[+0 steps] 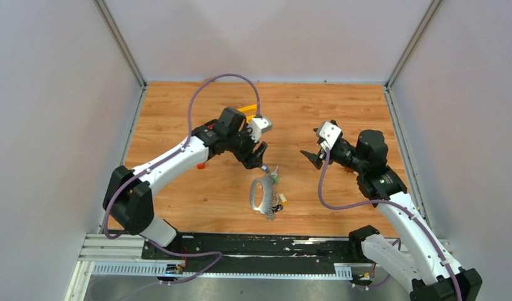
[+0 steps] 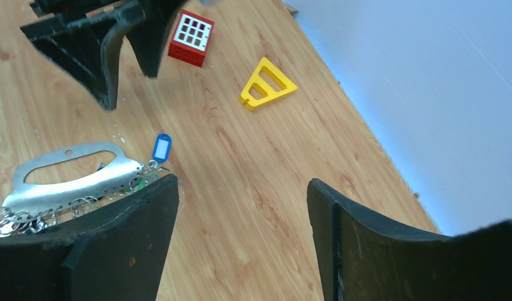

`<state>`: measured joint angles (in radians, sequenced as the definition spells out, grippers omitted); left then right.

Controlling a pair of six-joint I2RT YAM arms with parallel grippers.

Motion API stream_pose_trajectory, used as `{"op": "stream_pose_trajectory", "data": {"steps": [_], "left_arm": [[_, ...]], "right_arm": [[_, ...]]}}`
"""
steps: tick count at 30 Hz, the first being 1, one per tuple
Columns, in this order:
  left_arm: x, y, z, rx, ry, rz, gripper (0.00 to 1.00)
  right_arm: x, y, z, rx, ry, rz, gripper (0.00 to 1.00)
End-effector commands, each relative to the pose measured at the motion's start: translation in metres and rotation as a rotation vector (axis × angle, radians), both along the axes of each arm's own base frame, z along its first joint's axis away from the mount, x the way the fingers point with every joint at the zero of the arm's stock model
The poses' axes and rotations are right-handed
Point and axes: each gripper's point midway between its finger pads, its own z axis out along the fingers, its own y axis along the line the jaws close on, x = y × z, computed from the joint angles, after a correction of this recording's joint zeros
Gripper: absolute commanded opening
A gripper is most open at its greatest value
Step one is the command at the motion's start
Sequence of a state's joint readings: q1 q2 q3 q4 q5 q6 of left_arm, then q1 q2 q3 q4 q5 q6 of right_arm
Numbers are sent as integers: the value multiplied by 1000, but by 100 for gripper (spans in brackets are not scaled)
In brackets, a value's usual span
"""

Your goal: Put the keys on the keyring

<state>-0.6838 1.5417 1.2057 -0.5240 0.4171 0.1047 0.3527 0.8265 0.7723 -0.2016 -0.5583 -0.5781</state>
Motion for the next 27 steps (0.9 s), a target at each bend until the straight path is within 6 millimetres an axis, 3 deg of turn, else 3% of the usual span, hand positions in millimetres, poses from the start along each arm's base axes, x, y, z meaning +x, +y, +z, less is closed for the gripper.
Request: {"op": "stream_pose_trajectory", "data": {"steps": [1, 4, 8, 14, 22, 27], "left_arm": [[41, 34, 28, -1, -182, 139, 76], [59, 62, 48, -3, -276, 248, 83], [74, 99, 80, -14, -425, 395, 99], [77, 139, 114, -43, -575, 540, 100], [62, 180, 149, -102, -751, 658, 100], [52, 194, 151, -140, -829, 715, 100]], "right_arm": [[16, -12, 34, 76, -24, -121, 80], [24, -21, 37, 100, -5, -198, 89], [32, -28, 42, 131, 9, -268, 100], [35, -34, 44, 181, 59, -330, 100], [28, -54, 44, 259, 71, -454, 100], [24, -59, 36, 268, 41, -466, 100]]}}
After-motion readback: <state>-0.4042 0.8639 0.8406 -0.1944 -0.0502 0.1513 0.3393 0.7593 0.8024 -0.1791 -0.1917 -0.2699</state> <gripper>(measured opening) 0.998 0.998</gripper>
